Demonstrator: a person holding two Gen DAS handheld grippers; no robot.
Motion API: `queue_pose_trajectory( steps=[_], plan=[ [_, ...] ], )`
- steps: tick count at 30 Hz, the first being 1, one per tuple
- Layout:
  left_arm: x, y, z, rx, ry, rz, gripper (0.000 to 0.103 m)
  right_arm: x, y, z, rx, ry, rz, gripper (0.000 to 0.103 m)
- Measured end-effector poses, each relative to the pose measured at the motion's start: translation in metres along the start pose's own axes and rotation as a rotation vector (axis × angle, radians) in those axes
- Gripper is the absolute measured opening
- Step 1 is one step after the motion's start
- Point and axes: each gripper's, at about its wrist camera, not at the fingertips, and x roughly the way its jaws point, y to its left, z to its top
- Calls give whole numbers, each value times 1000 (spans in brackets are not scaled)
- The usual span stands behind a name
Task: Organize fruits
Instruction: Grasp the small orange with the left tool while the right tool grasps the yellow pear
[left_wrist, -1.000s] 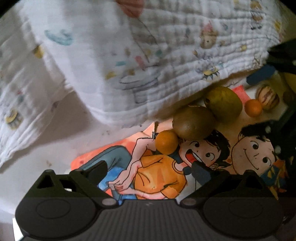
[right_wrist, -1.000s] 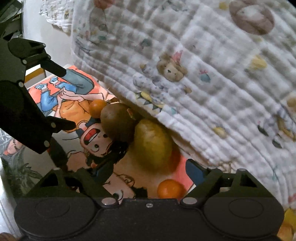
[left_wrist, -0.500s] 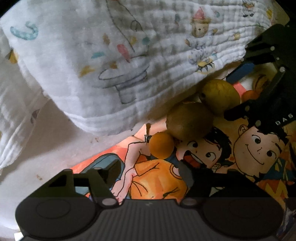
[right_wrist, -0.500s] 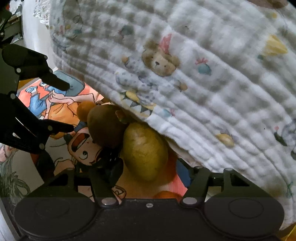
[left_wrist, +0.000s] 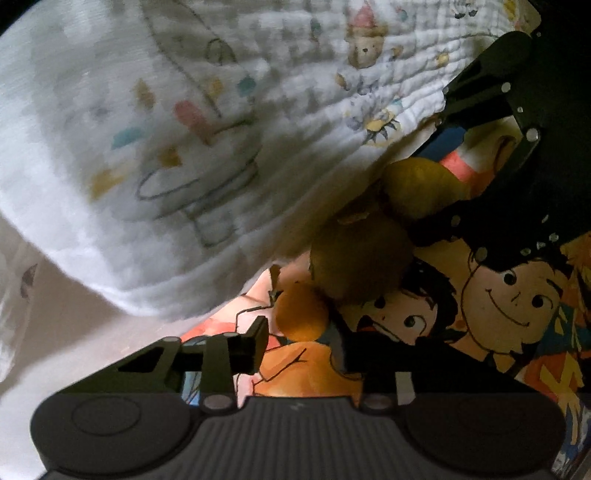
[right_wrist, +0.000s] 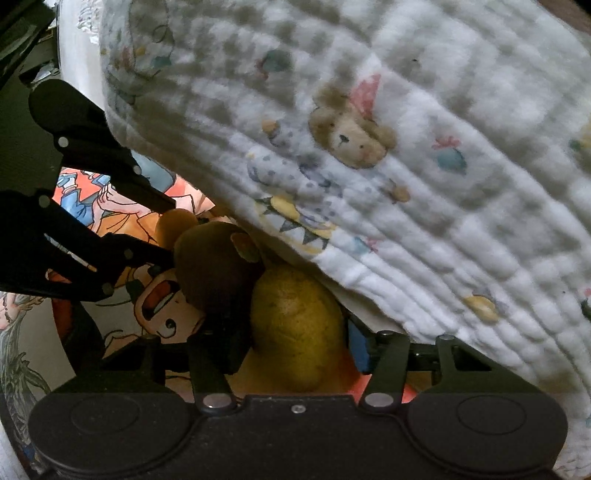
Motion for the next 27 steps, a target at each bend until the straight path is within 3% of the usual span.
queue_pose_trajectory(
  steps=[10, 17, 27],
  plan=[
    [6, 8, 17, -46, 34, -16, 34, 1, 4, -2, 19, -1, -13, 56],
    [6, 20, 21, -225, 91, -66, 34, -6, 12, -2, 99, 15, -28, 56],
    [-18, 12, -9, -384, 106, -108, 34, -32, 32, -16, 198, 26, -36, 55]
  ],
)
